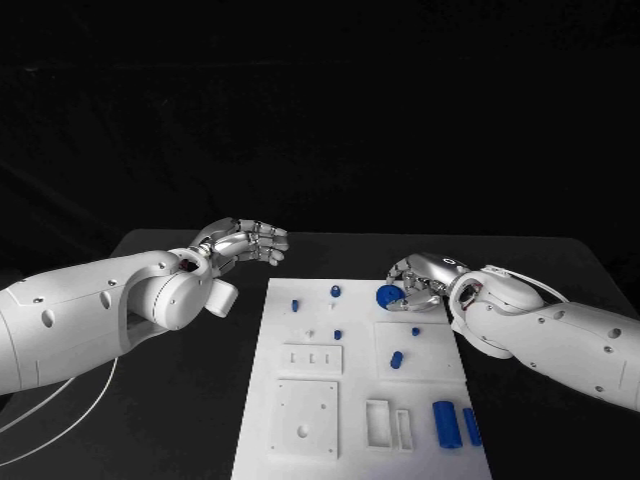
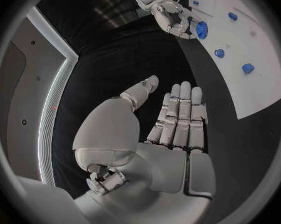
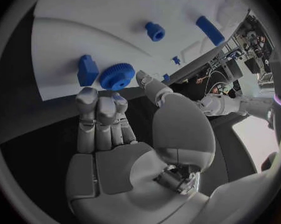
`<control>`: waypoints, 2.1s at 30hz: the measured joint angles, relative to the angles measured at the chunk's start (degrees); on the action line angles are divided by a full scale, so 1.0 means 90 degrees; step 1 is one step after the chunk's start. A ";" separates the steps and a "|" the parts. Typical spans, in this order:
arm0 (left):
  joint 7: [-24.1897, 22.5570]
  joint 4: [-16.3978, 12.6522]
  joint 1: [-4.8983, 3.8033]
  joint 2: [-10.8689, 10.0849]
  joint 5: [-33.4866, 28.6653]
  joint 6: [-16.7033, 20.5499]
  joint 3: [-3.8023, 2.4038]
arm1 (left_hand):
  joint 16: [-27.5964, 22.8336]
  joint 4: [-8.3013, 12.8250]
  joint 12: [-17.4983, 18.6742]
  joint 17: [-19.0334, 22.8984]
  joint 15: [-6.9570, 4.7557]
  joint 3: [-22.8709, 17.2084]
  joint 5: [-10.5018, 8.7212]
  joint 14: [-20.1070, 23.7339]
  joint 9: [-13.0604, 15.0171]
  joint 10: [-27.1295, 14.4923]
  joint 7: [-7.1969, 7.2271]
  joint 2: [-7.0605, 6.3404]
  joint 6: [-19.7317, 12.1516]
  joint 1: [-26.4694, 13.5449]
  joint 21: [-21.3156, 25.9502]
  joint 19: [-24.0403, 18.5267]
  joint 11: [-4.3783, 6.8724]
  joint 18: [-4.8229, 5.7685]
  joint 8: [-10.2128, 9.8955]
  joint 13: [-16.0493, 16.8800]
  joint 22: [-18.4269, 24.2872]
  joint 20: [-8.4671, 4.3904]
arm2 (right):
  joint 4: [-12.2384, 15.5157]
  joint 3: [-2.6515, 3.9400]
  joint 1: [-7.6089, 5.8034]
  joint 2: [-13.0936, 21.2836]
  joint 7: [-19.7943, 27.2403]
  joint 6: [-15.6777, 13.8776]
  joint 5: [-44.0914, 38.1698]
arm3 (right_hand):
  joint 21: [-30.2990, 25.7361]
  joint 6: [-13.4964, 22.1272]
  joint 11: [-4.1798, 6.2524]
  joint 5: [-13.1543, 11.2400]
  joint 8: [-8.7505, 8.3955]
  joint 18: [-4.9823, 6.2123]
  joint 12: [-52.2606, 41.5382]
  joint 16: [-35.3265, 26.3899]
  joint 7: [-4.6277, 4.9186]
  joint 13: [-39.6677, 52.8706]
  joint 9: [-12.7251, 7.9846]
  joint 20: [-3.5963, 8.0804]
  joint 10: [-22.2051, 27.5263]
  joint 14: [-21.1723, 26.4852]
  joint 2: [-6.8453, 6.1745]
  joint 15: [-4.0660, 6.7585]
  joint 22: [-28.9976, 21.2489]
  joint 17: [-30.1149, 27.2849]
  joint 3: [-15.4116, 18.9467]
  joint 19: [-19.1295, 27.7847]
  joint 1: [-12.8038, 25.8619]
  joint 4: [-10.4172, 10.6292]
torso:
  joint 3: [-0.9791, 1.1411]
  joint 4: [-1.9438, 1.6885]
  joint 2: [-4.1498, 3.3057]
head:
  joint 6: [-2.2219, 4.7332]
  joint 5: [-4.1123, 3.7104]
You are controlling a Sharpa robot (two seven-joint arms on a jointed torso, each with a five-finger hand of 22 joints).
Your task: Assemble the parts on the task board
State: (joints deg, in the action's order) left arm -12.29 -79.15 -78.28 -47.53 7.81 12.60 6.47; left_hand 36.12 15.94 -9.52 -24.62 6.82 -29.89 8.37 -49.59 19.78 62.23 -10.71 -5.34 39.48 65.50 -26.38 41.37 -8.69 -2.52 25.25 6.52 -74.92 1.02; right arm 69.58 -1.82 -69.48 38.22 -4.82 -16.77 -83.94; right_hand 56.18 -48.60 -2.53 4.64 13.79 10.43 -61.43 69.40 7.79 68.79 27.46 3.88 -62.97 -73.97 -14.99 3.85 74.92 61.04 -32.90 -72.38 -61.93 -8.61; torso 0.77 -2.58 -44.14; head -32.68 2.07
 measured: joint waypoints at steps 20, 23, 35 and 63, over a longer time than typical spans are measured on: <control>0.0003 0.0006 0.0000 -0.0033 0.0000 -0.0004 0.0004 | 0.0000 0.0000 0.0000 0.0005 0.0000 0.0000 0.0000 0.0000 0.0000 0.0000 -0.0003 0.0000 0.0003 0.0000 0.0000 0.0000 0.0000 0.0000 0.0000 0.0005 0.0001 0.0000 | -0.0166 0.0015 0.0069 -0.0043 0.0008 0.0021 -0.0038 | 0.0000 -0.0072 0.0056 -0.0178 0.0071 0.0000 -0.0025 0.0003 -0.0051 -0.0068 -0.0001 -0.0013 0.0010 -0.0027 0.0252 0.0026 -0.0001 0.0035 -0.0626 -0.0012 -0.0133 0.0307 | -0.0001 -0.0007 0.0005 | -0.0071 0.0049; 0.0003 0.0006 0.0000 -0.0032 0.0000 -0.0005 0.0004 | 0.0000 0.0000 0.0000 0.0005 0.0000 0.0000 0.0000 0.0000 0.0000 0.0000 -0.0003 0.0000 0.0003 0.0000 0.0000 0.0000 0.0000 0.0000 0.0000 0.0005 0.0002 0.0000 | -0.0173 0.0016 0.0074 -0.0075 0.0008 0.0012 -0.0053 | 0.0000 -0.0072 0.0056 -0.0178 0.0072 0.0000 -0.0026 0.0003 -0.0051 -0.0069 0.0001 -0.0014 0.0010 -0.0027 0.0252 0.0026 -0.0001 0.0035 -0.0670 -0.0012 -0.0133 0.0313 | -0.0001 -0.0004 0.0004 | -0.0074 0.0053; 0.0006 0.0006 0.0000 -0.0032 0.0000 -0.0010 0.0004 | 0.0000 0.0000 0.0000 0.0005 0.0000 0.0000 0.0000 0.0000 0.0000 0.0000 -0.0003 0.0000 0.0003 0.0000 0.0000 0.0000 0.0000 0.0000 0.0000 0.0004 -0.0003 0.0000 | -0.0151 -0.0007 0.0077 -0.0071 -0.0034 -0.0020 -0.0170 | 0.0035 -0.0070 0.0056 -0.0177 0.0069 0.0000 -0.0050 0.0003 -0.0049 -0.0075 -0.0008 -0.0025 0.0010 -0.0027 0.0157 0.0026 -0.0001 0.0057 -0.0677 -0.0022 -0.0141 0.0307 | -0.0001 -0.0001 0.0004 | -0.0104 0.0056; 0.0008 0.0014 0.0000 -0.0037 0.0000 -0.0023 0.0004 | 0.0000 0.0000 0.0000 0.0010 0.0000 0.0000 0.0000 0.0000 0.0000 0.0000 -0.0003 0.0000 0.0003 0.0000 0.0000 0.0000 0.0000 0.0000 0.0000 0.0006 -0.0001 0.0000 | 0.0008 -0.0037 0.0120 -0.0048 -0.0023 -0.0314 -0.0283 | 0.0035 -0.0010 0.0066 -0.0177 0.0048 0.0000 -0.0074 0.0003 0.0011 -0.0106 -0.0037 -0.0037 -0.0001 -0.0027 -0.0010 0.0026 -0.0001 0.0084 -0.0536 -0.0032 -0.0108 0.0166 | -0.0001 0.0000 0.0008 | -0.0090 0.0049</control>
State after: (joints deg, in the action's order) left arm -12.22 -79.02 -78.28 -47.87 7.81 12.39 6.51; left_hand 36.12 15.94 -9.52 -24.53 6.82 -29.89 8.37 -49.59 19.78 62.23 -10.73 -5.34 39.50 65.50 -26.38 41.36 -8.69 -2.52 25.25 6.57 -74.93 1.02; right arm 69.65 -2.16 -68.41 37.78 -5.03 -19.60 -86.48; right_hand 56.50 -48.69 -1.93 3.05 14.22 10.43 -62.10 69.43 7.89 67.83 27.12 3.54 -62.98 -74.22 -15.09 4.09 74.90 61.79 -37.72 -72.67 -62.90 -7.11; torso 0.76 -2.58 -44.07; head -33.50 2.52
